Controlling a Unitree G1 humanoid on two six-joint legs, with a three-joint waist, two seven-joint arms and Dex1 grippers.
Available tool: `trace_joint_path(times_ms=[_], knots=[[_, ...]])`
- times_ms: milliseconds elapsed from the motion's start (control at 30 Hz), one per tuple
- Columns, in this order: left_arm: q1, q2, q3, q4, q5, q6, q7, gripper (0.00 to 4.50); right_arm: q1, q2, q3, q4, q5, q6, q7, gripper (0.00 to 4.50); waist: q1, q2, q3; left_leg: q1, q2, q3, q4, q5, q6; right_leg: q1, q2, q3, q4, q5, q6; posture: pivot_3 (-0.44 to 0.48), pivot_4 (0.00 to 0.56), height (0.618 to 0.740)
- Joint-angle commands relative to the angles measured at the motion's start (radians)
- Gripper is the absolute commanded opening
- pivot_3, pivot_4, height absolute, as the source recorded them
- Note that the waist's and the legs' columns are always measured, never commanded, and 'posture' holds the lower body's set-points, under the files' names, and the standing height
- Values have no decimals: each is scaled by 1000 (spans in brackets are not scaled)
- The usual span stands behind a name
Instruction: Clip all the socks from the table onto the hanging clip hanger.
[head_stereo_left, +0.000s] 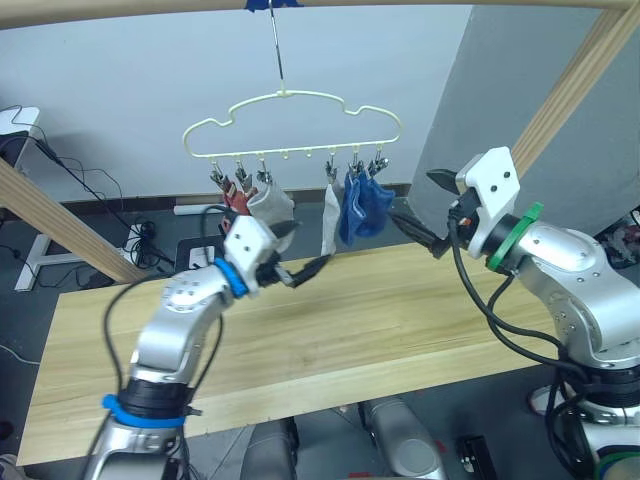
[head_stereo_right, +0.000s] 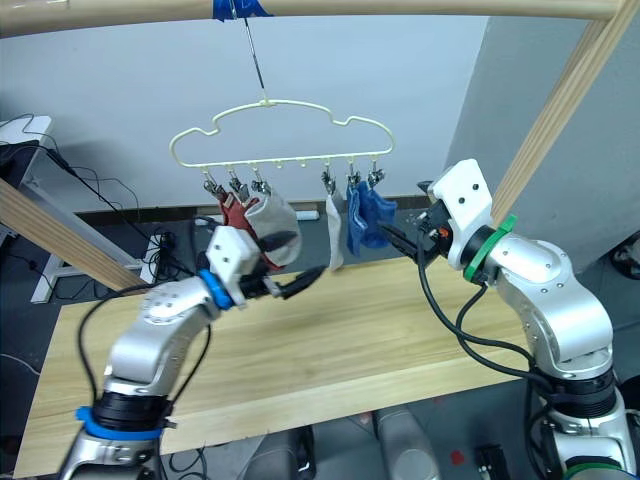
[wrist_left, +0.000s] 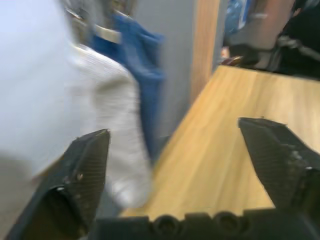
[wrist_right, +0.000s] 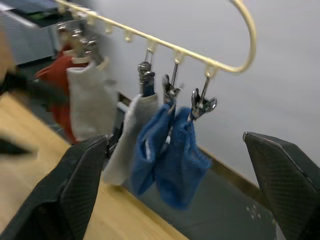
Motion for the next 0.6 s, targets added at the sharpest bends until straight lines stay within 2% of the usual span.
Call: trace_joint_path(times_ms=[33, 200, 300, 533, 600], knots=[[13, 97, 81, -56, -61, 51, -65, 4453, -17, -52, -41, 37, 32, -86, 111, 4500, 5, 0, 0, 0, 0, 0, 0, 0, 0, 0, 0, 0, 0, 0, 0, -177, 207, 740], [25, 268, 108, -16, -15, 62, -131, 4453, -46, -112, -69, 107, 76, -115, 208, 4500, 28, 0, 0, 0, 0, 0, 0, 0, 0, 0, 0, 0, 0, 0, 0, -144, 201, 740], [11, 323, 134, 62, 7, 52, -132, 4453, -57, -150, -84, 153, 84, -137, 258, 4500, 45, 0, 0, 0, 0, 0, 0, 0, 0, 0, -1, 0, 0, 0, 0, -134, 197, 740], [-9, 335, 163, 227, 23, 8, -129, 4453, -65, -184, -70, 258, 51, -215, 313, 4500, 76, 0, 0, 0, 0, 1, 0, 0, 0, -1, -1, 0, 0, 0, 0, -114, 187, 740], [-21, 328, 169, 254, 23, -16, -126, 4453, -70, -181, -66, 275, 47, -229, 318, 4500, 78, 0, 0, 0, 0, 1, 0, 0, 0, -1, -2, -1, 0, 2, -5, -107, 187, 740]])
